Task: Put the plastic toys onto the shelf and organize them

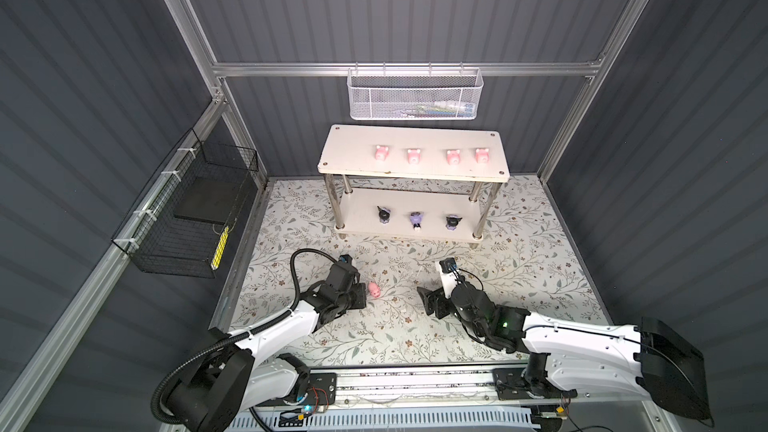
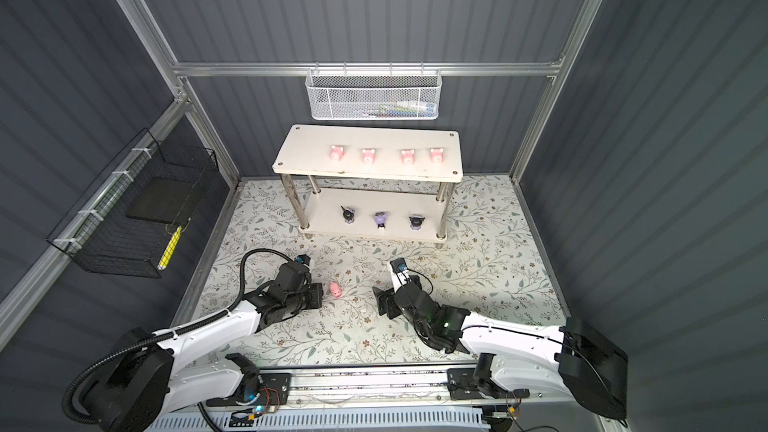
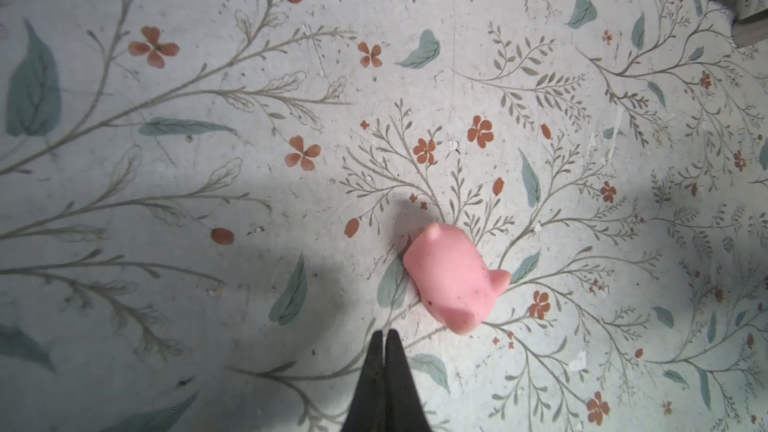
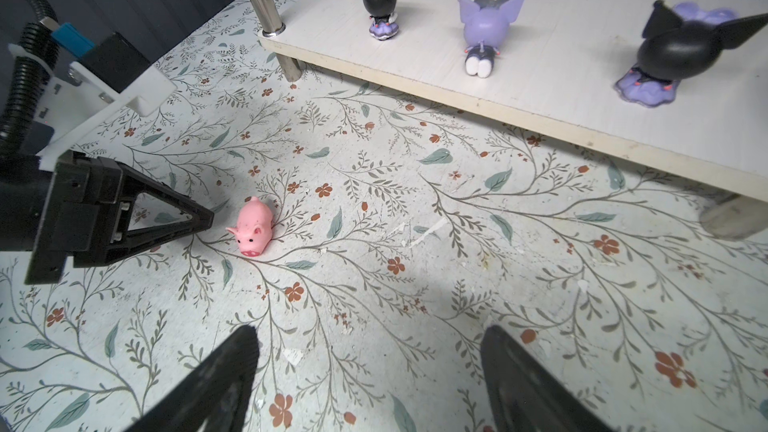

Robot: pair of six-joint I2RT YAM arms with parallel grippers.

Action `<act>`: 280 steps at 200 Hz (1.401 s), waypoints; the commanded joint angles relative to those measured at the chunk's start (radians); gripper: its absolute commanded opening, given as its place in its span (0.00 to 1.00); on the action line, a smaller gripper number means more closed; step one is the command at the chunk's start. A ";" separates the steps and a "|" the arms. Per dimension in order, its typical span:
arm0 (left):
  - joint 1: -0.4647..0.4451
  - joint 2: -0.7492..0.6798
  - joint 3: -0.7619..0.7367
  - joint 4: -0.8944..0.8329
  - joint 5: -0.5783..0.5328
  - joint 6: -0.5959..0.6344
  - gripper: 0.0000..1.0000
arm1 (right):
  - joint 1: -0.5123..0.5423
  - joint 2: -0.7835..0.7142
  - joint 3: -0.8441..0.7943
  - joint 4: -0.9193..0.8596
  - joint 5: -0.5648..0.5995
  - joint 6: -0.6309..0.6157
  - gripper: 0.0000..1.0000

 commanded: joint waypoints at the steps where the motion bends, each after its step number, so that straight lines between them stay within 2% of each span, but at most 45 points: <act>1: 0.007 -0.016 0.028 -0.021 0.036 0.028 0.00 | -0.003 0.002 0.017 0.017 -0.001 0.007 0.85; 32: 0.015 0.061 0.082 -0.013 0.026 0.056 0.03 | -0.003 0.003 0.022 0.011 -0.027 -0.007 0.86; 64: 0.044 0.142 0.141 0.032 0.052 0.071 0.08 | -0.002 0.078 0.078 -0.055 -0.160 -0.023 0.86; 115: 0.077 0.252 0.217 0.065 0.070 0.092 0.29 | 0.004 0.211 0.157 -0.065 -0.312 -0.044 0.88; 201: 0.082 0.316 0.200 0.098 0.159 0.082 0.24 | 0.033 0.456 0.334 -0.101 -0.326 -0.095 0.89; 280: 0.082 0.254 0.126 0.044 0.166 0.087 0.23 | 0.023 0.444 0.321 -0.093 -0.297 -0.070 0.89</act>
